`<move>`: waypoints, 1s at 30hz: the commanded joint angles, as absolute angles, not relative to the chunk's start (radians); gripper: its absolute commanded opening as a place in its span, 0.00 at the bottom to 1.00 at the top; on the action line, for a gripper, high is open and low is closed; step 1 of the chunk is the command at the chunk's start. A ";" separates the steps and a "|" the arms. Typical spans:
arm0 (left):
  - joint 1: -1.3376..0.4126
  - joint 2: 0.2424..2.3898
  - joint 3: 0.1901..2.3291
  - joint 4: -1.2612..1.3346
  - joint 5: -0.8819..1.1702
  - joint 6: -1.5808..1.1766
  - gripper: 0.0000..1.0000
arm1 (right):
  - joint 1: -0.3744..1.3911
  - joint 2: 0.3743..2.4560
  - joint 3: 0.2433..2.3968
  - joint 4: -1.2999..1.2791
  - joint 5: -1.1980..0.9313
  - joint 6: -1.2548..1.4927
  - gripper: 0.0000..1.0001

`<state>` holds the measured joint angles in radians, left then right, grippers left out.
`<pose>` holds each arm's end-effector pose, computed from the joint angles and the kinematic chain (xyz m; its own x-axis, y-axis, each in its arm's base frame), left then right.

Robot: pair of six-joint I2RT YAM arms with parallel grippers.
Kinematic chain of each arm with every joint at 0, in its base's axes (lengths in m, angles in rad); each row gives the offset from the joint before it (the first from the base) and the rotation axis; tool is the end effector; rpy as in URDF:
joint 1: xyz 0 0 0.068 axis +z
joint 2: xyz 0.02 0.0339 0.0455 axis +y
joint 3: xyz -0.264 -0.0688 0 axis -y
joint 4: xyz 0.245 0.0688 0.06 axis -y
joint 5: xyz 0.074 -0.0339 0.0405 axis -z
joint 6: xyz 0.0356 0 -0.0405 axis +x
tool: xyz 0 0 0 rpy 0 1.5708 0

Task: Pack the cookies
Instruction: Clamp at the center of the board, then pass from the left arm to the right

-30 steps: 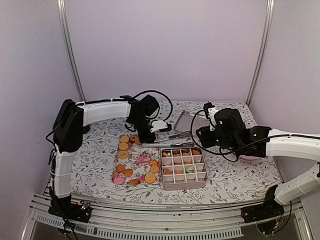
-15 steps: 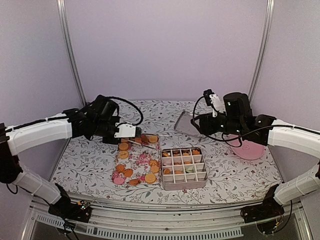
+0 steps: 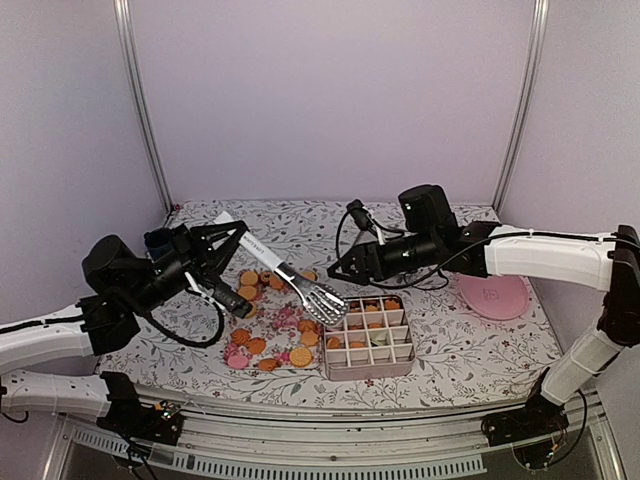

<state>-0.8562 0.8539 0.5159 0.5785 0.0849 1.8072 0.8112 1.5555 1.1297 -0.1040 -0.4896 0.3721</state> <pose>0.1313 -0.1560 0.3140 0.7476 0.6165 0.2471 -0.3407 0.0366 0.9395 0.2322 0.2688 0.2776 -0.6585 -0.2274 -0.7174 -0.7299 0.4253 0.5351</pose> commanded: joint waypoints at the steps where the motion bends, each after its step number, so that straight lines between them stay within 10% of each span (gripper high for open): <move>1: -0.883 0.811 0.489 0.796 0.300 1.951 0.00 | 0.855 1.616 1.202 -0.001 -0.753 0.419 0.66; 30: -0.913 0.820 0.448 0.799 0.398 2.040 0.00 | 0.998 1.679 1.384 -0.145 -0.875 0.311 0.64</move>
